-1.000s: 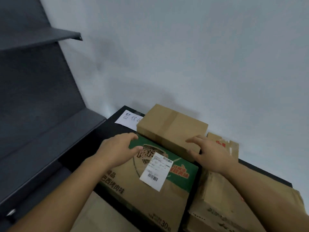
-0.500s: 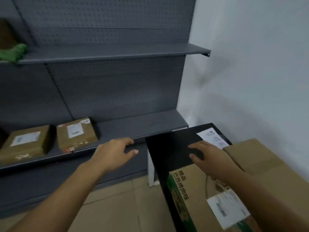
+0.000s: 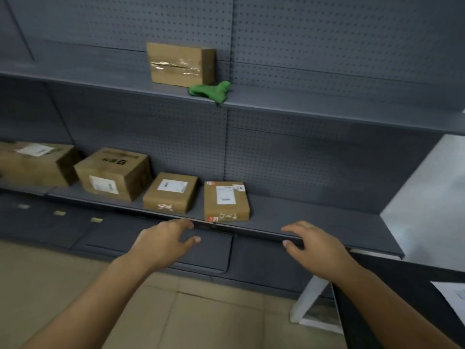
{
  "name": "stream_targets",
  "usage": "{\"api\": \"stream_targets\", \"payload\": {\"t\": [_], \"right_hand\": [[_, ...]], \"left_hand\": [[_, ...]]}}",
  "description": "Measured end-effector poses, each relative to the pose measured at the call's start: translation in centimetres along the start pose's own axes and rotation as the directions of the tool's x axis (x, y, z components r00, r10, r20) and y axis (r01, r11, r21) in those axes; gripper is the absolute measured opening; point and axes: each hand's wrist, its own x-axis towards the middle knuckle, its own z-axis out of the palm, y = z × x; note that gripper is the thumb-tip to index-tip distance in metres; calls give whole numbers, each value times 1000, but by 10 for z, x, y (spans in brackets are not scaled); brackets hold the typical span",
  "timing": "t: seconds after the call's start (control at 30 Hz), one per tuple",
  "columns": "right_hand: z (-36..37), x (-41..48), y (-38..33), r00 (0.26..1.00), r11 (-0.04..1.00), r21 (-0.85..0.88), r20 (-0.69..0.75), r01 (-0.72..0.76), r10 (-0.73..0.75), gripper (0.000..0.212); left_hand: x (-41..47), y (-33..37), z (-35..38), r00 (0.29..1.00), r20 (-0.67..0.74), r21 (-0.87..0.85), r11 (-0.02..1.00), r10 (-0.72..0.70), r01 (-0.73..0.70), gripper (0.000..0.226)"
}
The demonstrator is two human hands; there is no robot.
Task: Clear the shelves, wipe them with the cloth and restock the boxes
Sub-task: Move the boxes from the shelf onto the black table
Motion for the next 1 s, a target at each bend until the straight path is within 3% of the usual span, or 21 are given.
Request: {"api": "stream_targets", "payload": {"t": [0.4, 1.0], "right_hand": [[32, 137, -170, 990, 991, 8, 33, 136, -136, 41], [30, 329, -276, 936, 940, 21, 79, 341, -342, 41]], "left_hand": [[19, -183, -58, 983, -60, -25, 985, -173, 172, 54], [145, -265, -129, 961, -162, -8, 974, -224, 226, 53]]}}
